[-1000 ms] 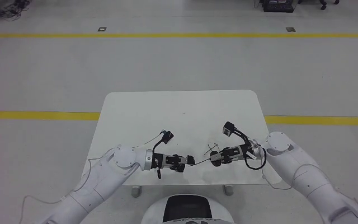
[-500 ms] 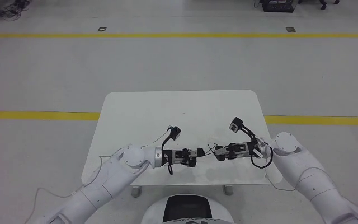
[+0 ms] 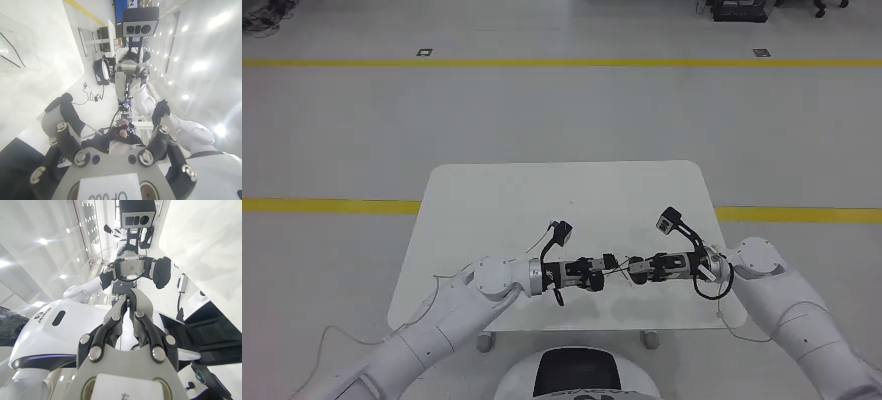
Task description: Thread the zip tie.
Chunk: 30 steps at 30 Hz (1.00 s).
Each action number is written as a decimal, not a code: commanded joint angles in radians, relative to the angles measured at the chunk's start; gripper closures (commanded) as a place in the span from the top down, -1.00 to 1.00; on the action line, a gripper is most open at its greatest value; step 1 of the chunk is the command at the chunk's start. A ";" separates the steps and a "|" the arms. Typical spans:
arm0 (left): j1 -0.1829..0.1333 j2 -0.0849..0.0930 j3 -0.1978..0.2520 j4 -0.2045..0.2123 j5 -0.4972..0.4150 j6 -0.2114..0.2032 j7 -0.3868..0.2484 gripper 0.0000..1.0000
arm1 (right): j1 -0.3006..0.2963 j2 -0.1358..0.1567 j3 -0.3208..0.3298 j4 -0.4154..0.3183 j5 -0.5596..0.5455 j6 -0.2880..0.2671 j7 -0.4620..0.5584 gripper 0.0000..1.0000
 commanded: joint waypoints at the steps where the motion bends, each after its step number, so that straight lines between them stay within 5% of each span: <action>1: 0.000 0.000 0.000 0.000 0.000 0.000 0.000 1.00 | 0.000 0.000 0.000 0.000 0.000 0.000 0.000 -1.00; 11: 0.060 0.000 -0.013 -0.032 -0.020 -0.017 0.106 1.00 | -0.016 -0.005 0.025 -0.032 -0.015 0.000 -0.058 -1.00; 20: 0.121 0.013 -0.061 -0.047 -0.068 -0.046 0.137 1.00 | -0.030 -0.035 0.067 -0.041 -0.051 0.000 -0.019 -1.00; 30: 0.124 0.017 -0.071 -0.045 -0.073 -0.045 0.129 1.00 | -0.023 -0.048 0.069 -0.035 -0.054 0.000 -0.010 -1.00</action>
